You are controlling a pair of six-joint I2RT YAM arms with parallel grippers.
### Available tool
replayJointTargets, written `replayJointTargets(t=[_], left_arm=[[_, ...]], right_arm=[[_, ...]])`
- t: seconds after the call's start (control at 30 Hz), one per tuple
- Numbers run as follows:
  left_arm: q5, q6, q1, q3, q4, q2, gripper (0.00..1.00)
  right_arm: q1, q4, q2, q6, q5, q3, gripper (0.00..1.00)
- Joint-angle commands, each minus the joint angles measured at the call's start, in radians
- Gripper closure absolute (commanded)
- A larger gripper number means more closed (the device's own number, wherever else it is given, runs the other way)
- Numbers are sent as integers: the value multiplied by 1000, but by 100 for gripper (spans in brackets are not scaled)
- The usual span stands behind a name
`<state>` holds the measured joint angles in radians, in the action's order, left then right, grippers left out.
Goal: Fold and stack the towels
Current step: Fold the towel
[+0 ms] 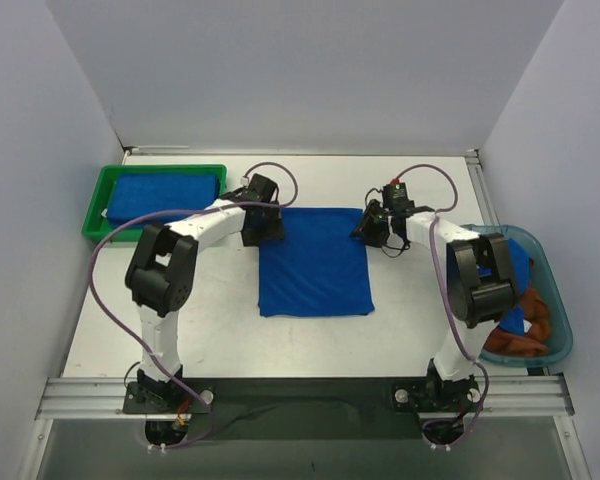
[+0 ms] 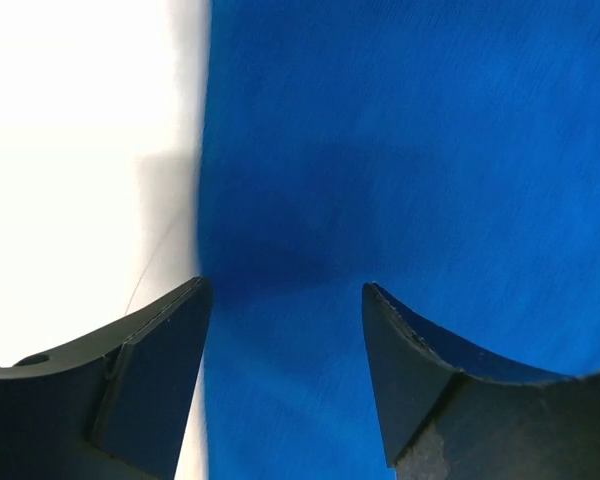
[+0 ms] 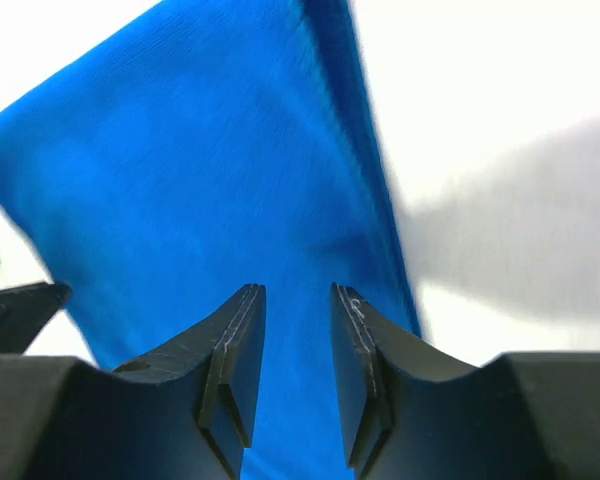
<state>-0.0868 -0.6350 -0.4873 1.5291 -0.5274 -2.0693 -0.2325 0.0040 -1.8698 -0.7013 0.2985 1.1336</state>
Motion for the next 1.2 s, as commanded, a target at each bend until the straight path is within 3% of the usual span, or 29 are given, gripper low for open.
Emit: replayJointTargets(t=[0.0,0.27,0.4,0.53,0.8,1.17], left_arm=[[-48,-49,-25,-98,-6,243,28],[-166,-264,-204,-591,-8,642,27],[-186,-366,-278,-730,-6,729,30],[-209,-407,-300,-790,27,726,35],[-212,-411,-316,-805,118,621,50],[-199,-448,-389,-758,77,529,56]], right_arm=[[-21,-38,185,13,-36,-60,67],[-54,-73,555,-59,-113,-411,47],[-67,-98,672,-79,-140,-544,48],[-70,-110,741,-101,-154,-652,54],[-71,-111,785,-115,-150,-722,55],[-71,-111,787,-118,-151,-722,55]])
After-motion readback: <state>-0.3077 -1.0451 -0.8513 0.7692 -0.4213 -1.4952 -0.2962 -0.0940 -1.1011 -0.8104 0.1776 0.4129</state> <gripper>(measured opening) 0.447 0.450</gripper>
